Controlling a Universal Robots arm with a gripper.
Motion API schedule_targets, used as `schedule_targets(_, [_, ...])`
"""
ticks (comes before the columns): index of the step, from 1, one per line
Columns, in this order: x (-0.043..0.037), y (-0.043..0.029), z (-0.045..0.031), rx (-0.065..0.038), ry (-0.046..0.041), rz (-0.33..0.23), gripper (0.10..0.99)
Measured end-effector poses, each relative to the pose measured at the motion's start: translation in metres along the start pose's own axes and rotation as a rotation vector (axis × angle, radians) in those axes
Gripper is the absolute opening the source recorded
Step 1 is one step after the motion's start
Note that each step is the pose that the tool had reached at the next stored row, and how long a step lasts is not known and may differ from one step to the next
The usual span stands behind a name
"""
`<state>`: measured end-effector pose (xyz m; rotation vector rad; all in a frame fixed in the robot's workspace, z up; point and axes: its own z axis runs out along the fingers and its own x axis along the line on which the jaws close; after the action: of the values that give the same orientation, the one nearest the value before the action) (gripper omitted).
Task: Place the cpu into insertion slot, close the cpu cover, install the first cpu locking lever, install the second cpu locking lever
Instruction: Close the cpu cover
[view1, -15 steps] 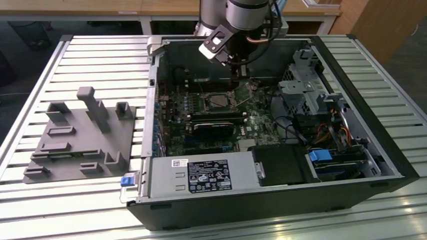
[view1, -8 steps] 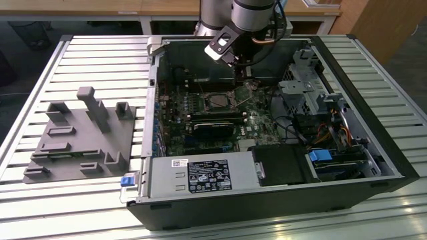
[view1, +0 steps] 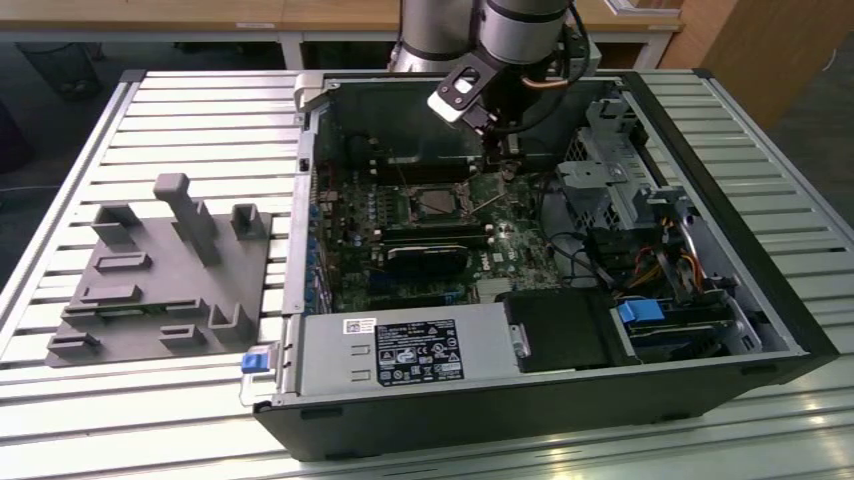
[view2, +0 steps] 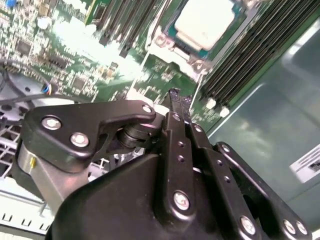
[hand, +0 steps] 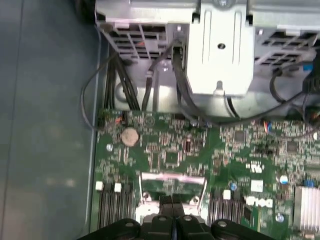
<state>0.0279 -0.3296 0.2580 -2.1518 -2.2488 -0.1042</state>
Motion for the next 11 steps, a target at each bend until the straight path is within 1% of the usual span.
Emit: schedule_targets(11, [0.0036, 0.0126, 0.0032, -0.003, -0.0040, 0.049, 0.122])
